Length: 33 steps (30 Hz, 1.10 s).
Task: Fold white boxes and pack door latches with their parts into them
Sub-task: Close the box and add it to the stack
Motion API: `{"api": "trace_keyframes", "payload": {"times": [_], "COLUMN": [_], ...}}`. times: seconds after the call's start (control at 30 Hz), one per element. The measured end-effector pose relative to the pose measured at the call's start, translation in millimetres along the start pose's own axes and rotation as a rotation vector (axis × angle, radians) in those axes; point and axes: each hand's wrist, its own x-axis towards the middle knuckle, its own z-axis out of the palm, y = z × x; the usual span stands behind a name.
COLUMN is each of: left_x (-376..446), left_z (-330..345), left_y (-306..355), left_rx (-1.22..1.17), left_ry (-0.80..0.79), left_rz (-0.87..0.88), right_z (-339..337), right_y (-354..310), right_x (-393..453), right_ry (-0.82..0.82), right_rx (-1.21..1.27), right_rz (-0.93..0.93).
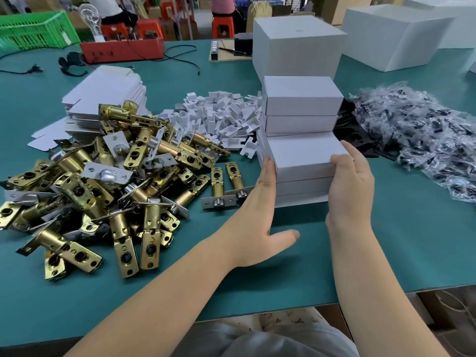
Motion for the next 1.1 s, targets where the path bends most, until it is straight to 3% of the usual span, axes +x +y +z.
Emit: {"api": "trace_keyframes", "payload": {"times": [0.73,0.8,0.93,1.03,1.1], "left_x": [4.9,4.0,0.1,-3.4,-2.3], "left_z": [6.9,7.6,3.7,-9.8,-29.9], "left_y": [-4.0,-3.8,1.1,7.6,10.0], "left_rx": [0.046,0.037,-0.012,-0.084,-0.080], "left_ry": [0.019,0.055,0.226,0.458,0.602], "left_rz": [-0.043,-0.047,-0.013,0.036,0.045], "right_z": [4.9,7.3,11.4,14.8,19.2], "right_y": [-0.6,-1.7,1.1,6.1,6.1], "right_x": [-5.7,-13.3,-42.0,-58.1,-67.5], "right_ry": [-0.007,0.047,0.095,-0.164,-0.460], "right_rx": [0.032,0.014,-0.154,-0.181,-0.247], "right_rz": [-0.042,-0.169,-0.739,-1.019,-0.922]}}
